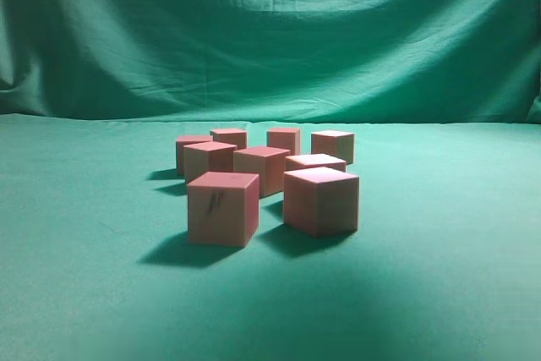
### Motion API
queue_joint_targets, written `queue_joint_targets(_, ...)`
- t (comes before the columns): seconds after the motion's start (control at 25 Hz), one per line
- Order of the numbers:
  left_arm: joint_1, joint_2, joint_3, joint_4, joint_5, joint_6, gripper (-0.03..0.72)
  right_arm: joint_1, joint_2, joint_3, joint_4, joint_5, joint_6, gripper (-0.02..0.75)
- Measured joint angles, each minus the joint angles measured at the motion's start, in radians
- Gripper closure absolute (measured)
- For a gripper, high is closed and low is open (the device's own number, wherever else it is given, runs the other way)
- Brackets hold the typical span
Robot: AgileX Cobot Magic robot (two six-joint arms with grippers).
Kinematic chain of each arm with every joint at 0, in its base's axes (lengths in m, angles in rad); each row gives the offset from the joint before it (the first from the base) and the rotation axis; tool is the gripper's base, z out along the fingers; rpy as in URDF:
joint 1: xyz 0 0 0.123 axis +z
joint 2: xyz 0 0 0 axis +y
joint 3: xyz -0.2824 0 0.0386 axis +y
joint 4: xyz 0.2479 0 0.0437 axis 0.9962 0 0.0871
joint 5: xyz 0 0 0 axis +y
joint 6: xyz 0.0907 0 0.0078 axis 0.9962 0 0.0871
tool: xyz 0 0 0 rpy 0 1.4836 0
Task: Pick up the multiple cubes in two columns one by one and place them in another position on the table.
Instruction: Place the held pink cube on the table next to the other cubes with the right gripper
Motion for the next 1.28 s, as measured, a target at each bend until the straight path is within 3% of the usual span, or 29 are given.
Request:
queue_joint_targets(0.16, 0.0, 0.0, 0.0, 0.0, 0.0, 0.0, 0.688, 0.109, -0.04, 0.005, 0.04, 0.1, -0.011, 0.478)
queue_joint_targets(0.4, 0.0, 0.0, 0.0, 0.0, 0.0, 0.0, 0.688, 0.376, -0.069, 0.098, 0.067, 0.122, -0.014, 0.478)
queue_joint_targets(0.64, 0.0, 0.0, 0.0, 0.0, 0.0, 0.0, 0.688, 0.619, -0.064, 0.21, 0.072, 0.024, -0.015, 0.478)
queue_joint_targets(0.8, 0.0, 0.0, 0.0, 0.0, 0.0, 0.0, 0.688, 0.733, -0.013, 0.227, 0.074, -0.039, -0.015, 0.478)
queue_joint_targets(1.0, 0.0, 0.0, 0.0, 0.0, 0.0, 0.0, 0.688, 0.809, 0.094, 0.231, 0.063, -0.093, -0.013, 0.478)
queue_joint_targets(1.28, 0.0, 0.0, 0.0, 0.0, 0.0, 0.0, 0.688, 0.813, 0.202, 0.231, -0.008, -0.166, 0.1, 0.478)
